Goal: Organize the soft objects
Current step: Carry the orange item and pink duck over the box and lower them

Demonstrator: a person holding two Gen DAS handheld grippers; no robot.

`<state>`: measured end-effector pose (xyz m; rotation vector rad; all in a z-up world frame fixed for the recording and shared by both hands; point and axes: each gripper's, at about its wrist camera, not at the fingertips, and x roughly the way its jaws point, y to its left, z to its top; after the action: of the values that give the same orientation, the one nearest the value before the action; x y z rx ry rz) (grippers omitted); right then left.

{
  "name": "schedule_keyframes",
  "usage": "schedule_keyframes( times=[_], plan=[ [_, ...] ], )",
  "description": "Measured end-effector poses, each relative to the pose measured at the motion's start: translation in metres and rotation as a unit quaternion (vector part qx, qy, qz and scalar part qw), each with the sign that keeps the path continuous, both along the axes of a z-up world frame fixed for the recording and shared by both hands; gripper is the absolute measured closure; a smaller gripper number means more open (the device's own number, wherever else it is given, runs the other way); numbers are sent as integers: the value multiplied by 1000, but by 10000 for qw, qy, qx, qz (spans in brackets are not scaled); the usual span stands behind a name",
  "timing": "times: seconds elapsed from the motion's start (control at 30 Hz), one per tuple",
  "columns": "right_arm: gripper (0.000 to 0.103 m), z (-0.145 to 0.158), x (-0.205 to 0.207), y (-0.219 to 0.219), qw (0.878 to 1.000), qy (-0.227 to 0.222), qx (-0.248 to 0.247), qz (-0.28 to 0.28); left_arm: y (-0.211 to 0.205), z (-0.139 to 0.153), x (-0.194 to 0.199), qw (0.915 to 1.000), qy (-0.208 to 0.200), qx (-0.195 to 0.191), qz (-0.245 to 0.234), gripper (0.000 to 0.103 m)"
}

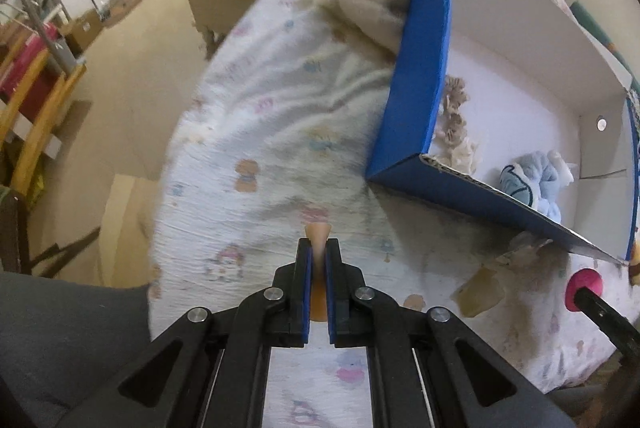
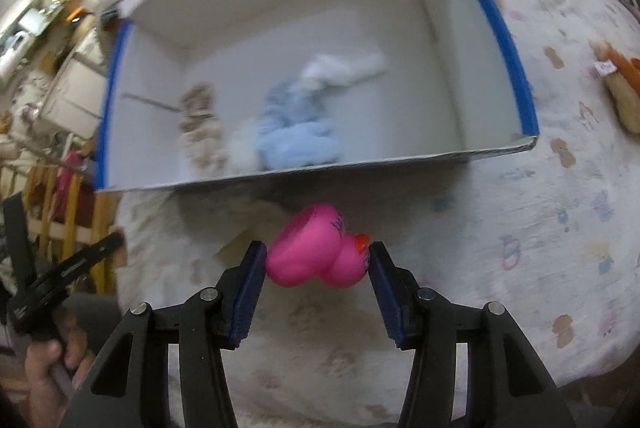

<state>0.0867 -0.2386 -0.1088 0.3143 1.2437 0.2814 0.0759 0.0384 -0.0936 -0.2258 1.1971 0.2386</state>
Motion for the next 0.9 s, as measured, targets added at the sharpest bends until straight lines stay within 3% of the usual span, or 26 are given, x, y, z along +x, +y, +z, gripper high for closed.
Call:
schedule_keyframes(
  times=[0.23, 0.37, 0.6, 0.9],
  plan=[
    [48, 30, -16, -13, 9978, -461, 475, 60, 5, 23, -16, 9992, -376, 140, 69, 97],
    [48, 55, -23, -23, 9924, -999, 721, 47, 2, 41, -18, 9980, -580, 179, 147, 97],
    [48, 102, -24, -40, 9741, -2146, 581, -405, -9, 74, -14, 9945, -1001, 295, 50, 97],
    [48, 154, -16, -45, 9505, -3012, 527, -553, -29, 117, 12, 9886, -1398, 453, -336, 97]
  ],
)
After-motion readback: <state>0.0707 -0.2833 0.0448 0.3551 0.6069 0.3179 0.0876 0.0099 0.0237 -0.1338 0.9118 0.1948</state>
